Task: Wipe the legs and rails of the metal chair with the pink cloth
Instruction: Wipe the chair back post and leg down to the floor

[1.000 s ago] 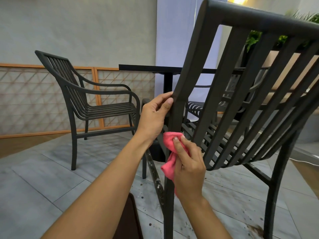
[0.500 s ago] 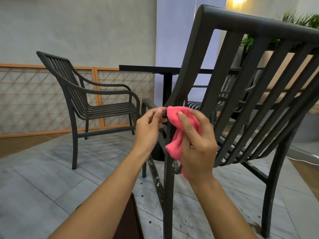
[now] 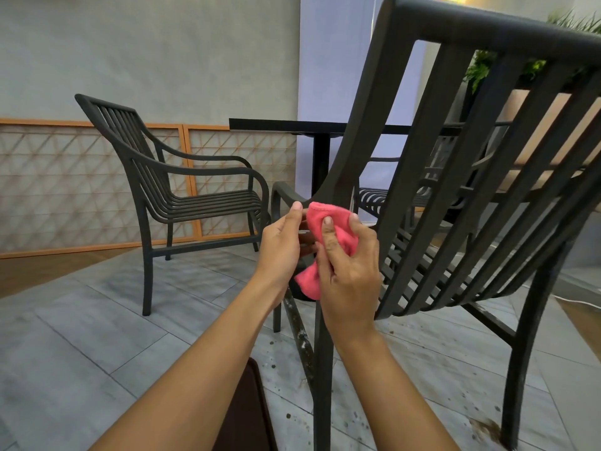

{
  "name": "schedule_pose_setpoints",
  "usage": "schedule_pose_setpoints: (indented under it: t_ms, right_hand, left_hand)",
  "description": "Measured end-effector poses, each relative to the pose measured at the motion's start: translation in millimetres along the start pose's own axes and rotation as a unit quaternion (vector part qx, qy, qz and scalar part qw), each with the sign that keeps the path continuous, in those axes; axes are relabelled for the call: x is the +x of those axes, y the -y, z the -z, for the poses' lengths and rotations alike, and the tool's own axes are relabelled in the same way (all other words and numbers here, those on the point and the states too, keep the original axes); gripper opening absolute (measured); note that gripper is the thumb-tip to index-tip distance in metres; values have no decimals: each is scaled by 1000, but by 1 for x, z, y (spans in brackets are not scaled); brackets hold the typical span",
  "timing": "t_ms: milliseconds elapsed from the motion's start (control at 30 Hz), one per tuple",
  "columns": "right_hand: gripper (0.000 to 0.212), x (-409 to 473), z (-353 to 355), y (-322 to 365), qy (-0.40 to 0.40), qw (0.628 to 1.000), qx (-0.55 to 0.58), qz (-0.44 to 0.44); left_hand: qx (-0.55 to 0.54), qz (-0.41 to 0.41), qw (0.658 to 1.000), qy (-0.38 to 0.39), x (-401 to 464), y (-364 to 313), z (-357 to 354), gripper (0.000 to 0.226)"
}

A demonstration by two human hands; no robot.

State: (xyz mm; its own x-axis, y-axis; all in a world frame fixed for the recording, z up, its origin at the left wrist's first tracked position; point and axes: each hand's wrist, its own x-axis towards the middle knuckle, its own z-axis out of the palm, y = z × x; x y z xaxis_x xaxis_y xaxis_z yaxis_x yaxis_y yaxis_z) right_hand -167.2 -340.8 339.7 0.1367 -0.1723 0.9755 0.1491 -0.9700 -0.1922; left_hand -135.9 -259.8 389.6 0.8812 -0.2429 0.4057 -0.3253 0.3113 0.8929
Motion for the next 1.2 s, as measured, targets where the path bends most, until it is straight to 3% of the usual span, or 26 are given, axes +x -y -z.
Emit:
schedule_pose_setpoints:
  t_ms: [333,800,1000,1200]
  right_hand:
    - [30,-22,-4,-3,26,999,-46,4]
    - [47,-44,1,-5,101,994,-51,-8]
    - [53,-43,15,-6,171,984,-54,-10]
    - [44,-14,41,-1,128,988,-73,53]
  left_hand:
    - [29,-21,999,-2,-2,0,-1,34]
    - [26,-37,999,13,-3,3,0,30]
    - [46,-42,998,15,-9,16,5,28]
    - [30,9,999,5,-16,32,9,37]
